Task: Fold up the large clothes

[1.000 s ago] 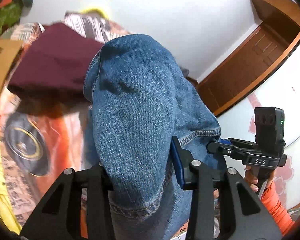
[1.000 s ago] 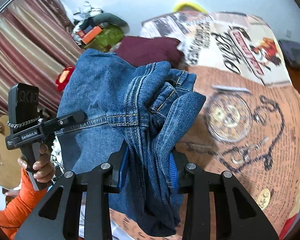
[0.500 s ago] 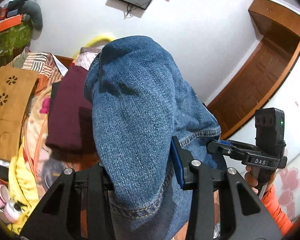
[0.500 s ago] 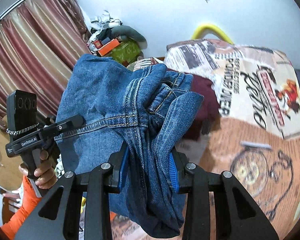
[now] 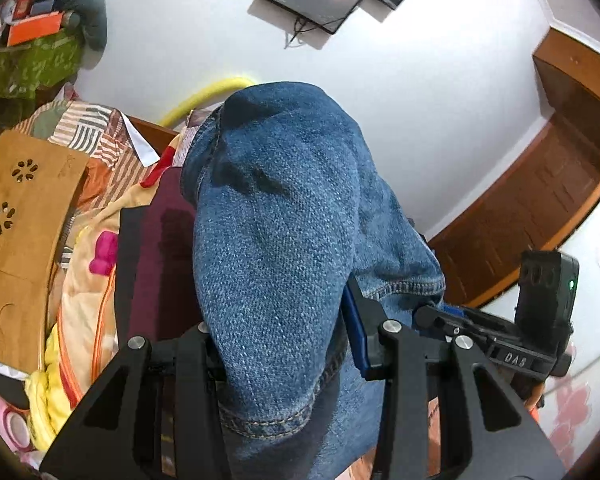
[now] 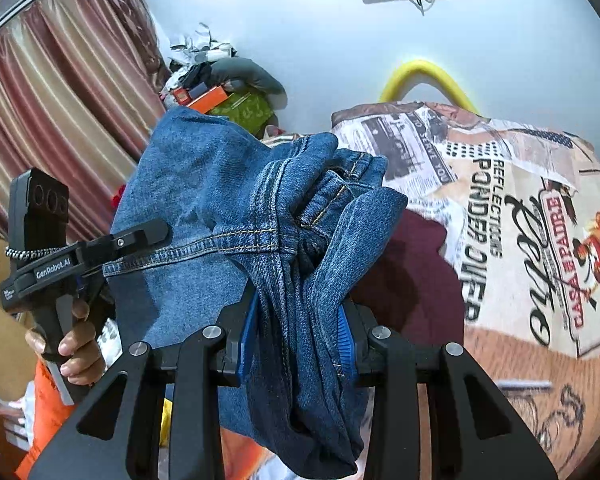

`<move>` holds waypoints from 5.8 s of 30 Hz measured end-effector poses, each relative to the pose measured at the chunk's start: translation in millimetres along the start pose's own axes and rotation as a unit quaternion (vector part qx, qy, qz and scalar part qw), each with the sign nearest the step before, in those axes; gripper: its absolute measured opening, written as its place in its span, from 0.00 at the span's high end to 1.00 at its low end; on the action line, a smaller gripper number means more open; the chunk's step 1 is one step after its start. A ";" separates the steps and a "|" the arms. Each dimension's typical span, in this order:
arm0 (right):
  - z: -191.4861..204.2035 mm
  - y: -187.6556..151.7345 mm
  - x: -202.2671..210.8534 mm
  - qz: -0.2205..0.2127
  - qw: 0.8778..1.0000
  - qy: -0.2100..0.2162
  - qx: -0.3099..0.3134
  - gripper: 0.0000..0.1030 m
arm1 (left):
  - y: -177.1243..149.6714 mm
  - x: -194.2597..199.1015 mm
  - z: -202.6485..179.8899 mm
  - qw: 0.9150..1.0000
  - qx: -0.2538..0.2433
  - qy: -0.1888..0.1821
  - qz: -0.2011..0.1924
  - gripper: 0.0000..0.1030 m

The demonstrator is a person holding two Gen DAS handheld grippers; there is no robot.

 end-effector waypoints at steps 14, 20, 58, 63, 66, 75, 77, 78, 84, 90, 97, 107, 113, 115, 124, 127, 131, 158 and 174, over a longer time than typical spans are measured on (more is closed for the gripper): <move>-55.0 5.4 -83.0 0.026 0.998 -0.021 -0.057 0.70 | 7.5 -101.0 65.3 0.996 0.034 0.056 0.061 0.60; -62.0 -12.3 -100.2 0.026 0.998 -0.065 0.002 0.61 | -13.1 -110.0 80.6 0.993 -0.001 0.081 0.084 0.53; 25.7 -71.3 76.2 -0.084 0.982 -0.131 0.104 0.46 | -112.7 97.3 -53.9 0.969 -0.192 0.149 -0.038 0.41; 59.8 -71.4 128.0 -0.142 0.979 -0.103 0.108 0.46 | -118.3 151.4 -96.0 0.965 -0.209 0.130 -0.088 0.41; 82.0 -74.0 158.8 -0.183 0.970 -0.097 0.124 0.46 | -122.1 184.6 -118.5 0.958 -0.225 0.125 -0.127 0.41; 134.9 -84.9 227.1 -0.294 0.938 -0.081 0.161 0.44 | -140.9 276.5 -181.2 0.935 -0.237 0.085 -0.252 0.41; 141.8 -87.6 235.5 -0.313 0.931 -0.083 0.166 0.44 | -145.6 290.4 -190.2 0.927 -0.242 0.086 -0.275 0.41; 145.5 -89.5 240.2 -0.324 0.927 -0.082 0.168 0.44 | -149.0 299.9 -196.0 0.919 -0.248 0.091 -0.293 0.41; 152.8 -96.3 251.8 -0.367 0.912 -0.082 0.165 0.40 | -166.3 332.5 -211.5 0.886 -0.263 0.123 -0.361 0.36; 155.1 -95.1 253.3 -0.386 0.905 -0.081 0.158 0.17 | -175.8 343.0 -207.2 0.873 -0.256 0.150 -0.386 0.05; 149.6 -97.7 252.1 -0.388 0.908 -0.088 0.135 0.00 | -176.5 334.2 -200.5 0.879 -0.246 0.156 -0.376 0.01; 144.7 -112.5 260.5 -0.384 0.910 -0.094 0.128 0.00 | -180.1 330.5 -193.9 0.885 -0.235 0.160 -0.369 0.00; 146.8 -116.5 258.0 -0.377 0.911 -0.096 0.133 0.00 | -180.0 325.2 -190.5 0.887 -0.234 0.162 -0.364 0.00; 146.3 -116.7 258.0 -0.376 0.912 -0.098 0.134 0.00 | -180.1 323.8 -189.8 0.888 -0.234 0.162 -0.362 0.00; 144.2 -118.1 254.8 -0.363 0.918 -0.098 0.129 0.00 | -178.7 318.2 -185.1 0.892 -0.229 0.161 -0.355 0.00; 143.7 -116.9 255.7 -0.361 0.918 -0.098 0.127 0.00 | -178.6 316.9 -184.7 0.892 -0.229 0.163 -0.355 0.00; 142.7 -116.3 254.8 -0.359 0.920 -0.095 0.123 0.00 | -178.5 315.7 -183.7 0.893 -0.228 0.163 -0.353 0.00; 137.5 -117.3 256.1 -0.356 0.921 -0.101 0.122 0.00 | -180.2 307.1 -180.8 0.895 -0.227 0.166 -0.347 0.00; 134.1 -118.4 255.2 -0.358 0.919 -0.108 0.124 0.00 | -183.1 301.9 -184.0 0.905 -0.221 0.144 -0.334 0.00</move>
Point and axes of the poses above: each gripper's, at about its wrist camera, not at the fingertips, and x roughly against the way its jaws point, z to its left, y to its top, the point moved 8 cm from there along -x, roughly the way its jaws point, and after that the axes turned 9 degrees about -z, right-handed, at the moved point
